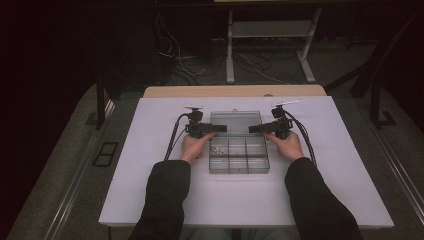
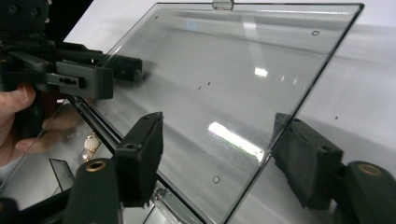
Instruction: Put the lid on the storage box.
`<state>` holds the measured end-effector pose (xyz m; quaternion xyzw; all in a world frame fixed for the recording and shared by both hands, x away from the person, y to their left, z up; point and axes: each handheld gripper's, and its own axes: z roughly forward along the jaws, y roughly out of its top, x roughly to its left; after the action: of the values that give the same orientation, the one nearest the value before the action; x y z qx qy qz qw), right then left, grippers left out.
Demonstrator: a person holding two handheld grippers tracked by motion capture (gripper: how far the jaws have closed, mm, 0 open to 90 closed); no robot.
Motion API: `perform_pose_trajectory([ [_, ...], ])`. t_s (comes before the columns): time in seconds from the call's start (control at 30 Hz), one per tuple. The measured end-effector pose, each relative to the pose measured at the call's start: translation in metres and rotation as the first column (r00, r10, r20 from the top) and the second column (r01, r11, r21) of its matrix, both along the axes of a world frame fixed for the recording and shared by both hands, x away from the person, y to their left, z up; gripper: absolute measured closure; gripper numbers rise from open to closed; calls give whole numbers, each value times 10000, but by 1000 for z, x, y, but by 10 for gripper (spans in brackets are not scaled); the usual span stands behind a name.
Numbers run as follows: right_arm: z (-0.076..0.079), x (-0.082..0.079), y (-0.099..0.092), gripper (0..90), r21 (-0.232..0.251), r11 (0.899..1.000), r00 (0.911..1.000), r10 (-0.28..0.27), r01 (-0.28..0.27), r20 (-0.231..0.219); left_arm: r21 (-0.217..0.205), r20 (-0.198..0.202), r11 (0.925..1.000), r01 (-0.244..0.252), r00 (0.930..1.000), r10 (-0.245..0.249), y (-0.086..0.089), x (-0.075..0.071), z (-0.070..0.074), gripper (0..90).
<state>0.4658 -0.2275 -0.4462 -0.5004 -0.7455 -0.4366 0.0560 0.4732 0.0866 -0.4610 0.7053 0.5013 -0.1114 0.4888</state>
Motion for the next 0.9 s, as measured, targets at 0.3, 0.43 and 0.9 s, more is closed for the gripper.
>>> perform_pose_trajectory([
  [0.3,7,-3,-4,456,-116,9999,9993,-83,88,373,154,399,9998,-83,9992,76,0,-2,7,419],
  [0.43,11,-4,-4,489,-220,9997,9982,-130,143,583,285,647,9996,-57,9979,38,1,-3,11,445],
  [0.9,23,-11,-4,549,-563,9983,9918,-79,152,1275,759,1399,9971,8,9901,-114,1,-8,23,500],
])
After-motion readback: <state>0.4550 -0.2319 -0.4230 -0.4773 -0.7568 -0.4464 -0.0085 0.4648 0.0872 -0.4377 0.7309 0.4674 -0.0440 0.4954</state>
